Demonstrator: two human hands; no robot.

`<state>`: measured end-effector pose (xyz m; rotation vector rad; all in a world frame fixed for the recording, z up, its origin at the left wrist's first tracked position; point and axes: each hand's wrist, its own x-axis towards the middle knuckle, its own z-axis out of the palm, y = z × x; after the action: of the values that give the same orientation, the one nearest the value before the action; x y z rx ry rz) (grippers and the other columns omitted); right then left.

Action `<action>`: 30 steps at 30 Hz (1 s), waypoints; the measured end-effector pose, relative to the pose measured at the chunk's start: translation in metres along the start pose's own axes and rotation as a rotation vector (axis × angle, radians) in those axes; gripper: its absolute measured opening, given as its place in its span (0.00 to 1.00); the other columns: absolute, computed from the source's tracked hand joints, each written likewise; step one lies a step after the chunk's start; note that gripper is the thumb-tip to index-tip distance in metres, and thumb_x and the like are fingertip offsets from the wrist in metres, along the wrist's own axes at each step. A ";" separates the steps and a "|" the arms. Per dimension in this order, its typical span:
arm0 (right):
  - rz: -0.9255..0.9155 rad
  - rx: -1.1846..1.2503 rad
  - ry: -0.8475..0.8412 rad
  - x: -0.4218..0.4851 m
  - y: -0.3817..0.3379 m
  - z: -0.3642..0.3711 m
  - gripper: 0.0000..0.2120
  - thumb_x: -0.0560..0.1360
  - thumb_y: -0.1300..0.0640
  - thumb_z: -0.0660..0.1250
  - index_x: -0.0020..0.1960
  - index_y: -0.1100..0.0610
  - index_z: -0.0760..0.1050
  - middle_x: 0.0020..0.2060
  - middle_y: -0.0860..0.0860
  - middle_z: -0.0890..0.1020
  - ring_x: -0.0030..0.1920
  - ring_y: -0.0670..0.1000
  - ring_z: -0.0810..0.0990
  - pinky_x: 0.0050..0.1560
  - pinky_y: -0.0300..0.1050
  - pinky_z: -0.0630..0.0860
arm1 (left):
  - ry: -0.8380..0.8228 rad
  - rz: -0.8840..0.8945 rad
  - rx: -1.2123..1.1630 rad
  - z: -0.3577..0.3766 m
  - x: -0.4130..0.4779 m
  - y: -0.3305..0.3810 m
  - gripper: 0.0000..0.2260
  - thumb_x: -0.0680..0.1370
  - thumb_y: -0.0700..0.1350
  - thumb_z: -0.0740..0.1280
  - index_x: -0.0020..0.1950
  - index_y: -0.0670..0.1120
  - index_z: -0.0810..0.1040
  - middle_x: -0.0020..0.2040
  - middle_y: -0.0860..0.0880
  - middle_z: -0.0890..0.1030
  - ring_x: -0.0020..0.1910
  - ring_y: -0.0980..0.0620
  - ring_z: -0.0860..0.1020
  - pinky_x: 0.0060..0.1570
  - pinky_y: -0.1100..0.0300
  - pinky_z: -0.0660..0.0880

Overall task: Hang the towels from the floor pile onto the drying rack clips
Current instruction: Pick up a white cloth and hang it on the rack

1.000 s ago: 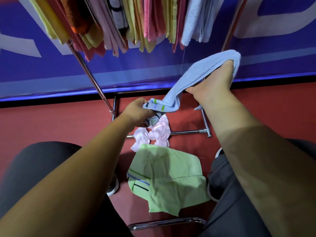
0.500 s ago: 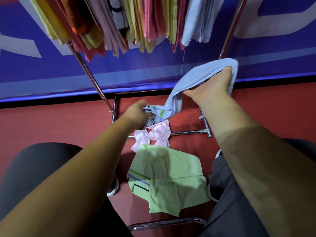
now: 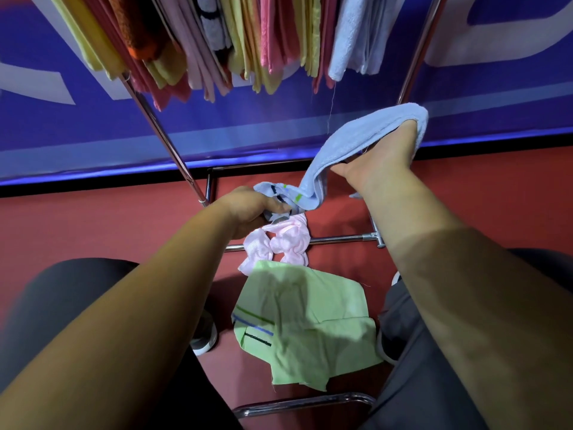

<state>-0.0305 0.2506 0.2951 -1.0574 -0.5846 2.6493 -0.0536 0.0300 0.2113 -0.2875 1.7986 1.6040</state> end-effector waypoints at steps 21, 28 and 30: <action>-0.049 0.029 -0.106 0.011 -0.002 -0.003 0.22 0.80 0.46 0.60 0.68 0.52 0.81 0.61 0.52 0.86 0.61 0.61 0.84 0.53 0.73 0.77 | 0.354 0.228 0.289 -0.005 0.003 -0.011 0.13 0.77 0.33 0.68 0.48 0.49 0.68 0.44 0.39 0.81 0.32 0.45 0.78 0.34 0.50 0.81; -0.047 0.054 -0.120 0.013 -0.001 -0.002 0.15 0.80 0.47 0.59 0.57 0.51 0.81 0.55 0.52 0.87 0.58 0.60 0.85 0.60 0.68 0.74 | 0.252 0.169 -0.128 -0.002 0.002 -0.001 0.21 0.77 0.31 0.70 0.63 0.51 0.71 0.54 0.44 0.83 0.44 0.46 0.84 0.51 0.42 0.85; -0.048 0.057 -0.110 0.014 0.000 -0.003 0.16 0.80 0.46 0.60 0.58 0.51 0.81 0.56 0.52 0.87 0.57 0.60 0.85 0.58 0.68 0.75 | 0.217 0.170 -0.240 -0.003 0.003 0.002 0.24 0.76 0.29 0.72 0.66 0.48 0.72 0.55 0.43 0.84 0.44 0.47 0.84 0.51 0.48 0.85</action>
<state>-0.0383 0.2559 0.2851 -0.8756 -0.5457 2.6787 -0.0580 0.0280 0.2105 -0.4435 1.8298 1.9786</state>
